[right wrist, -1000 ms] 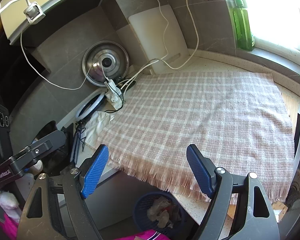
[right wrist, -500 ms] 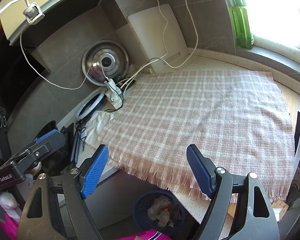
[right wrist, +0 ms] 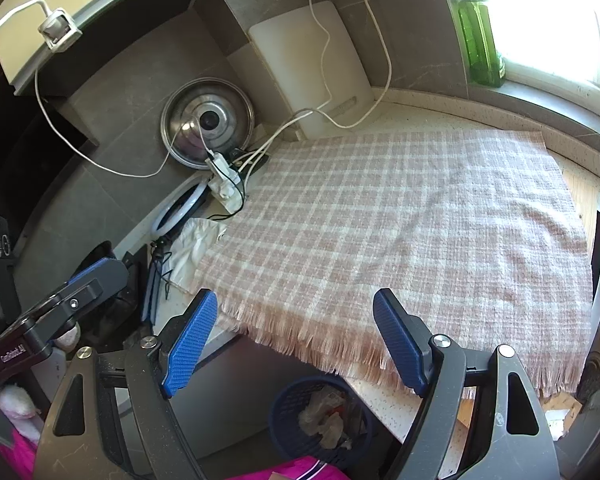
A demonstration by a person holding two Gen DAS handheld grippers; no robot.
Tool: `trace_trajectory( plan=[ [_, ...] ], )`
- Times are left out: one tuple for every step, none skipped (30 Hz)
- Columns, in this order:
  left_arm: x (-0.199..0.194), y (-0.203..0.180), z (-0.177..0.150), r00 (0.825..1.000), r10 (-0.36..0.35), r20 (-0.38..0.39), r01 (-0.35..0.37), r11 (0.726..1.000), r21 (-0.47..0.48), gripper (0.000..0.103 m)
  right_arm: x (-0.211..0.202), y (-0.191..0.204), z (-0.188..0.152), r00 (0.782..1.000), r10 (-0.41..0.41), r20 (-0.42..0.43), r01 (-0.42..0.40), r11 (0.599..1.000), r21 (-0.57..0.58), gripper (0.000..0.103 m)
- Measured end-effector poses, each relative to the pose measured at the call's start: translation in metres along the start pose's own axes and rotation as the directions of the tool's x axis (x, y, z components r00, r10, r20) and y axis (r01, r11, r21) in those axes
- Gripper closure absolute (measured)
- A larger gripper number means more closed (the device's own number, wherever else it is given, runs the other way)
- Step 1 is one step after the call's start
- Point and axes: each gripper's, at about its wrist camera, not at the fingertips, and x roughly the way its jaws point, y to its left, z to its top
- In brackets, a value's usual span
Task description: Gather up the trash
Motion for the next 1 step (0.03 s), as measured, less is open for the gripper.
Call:
trace_trajectory(
  plan=[
    [0.0006,0.0005,0.0000,1.000,-0.001,-0.001,0.001,1.000,-0.002,0.000,0.0003,0.0001,0.0001,1.000,0.000,0.001,0.000,1.000,-0.001,0.023]
  ],
)
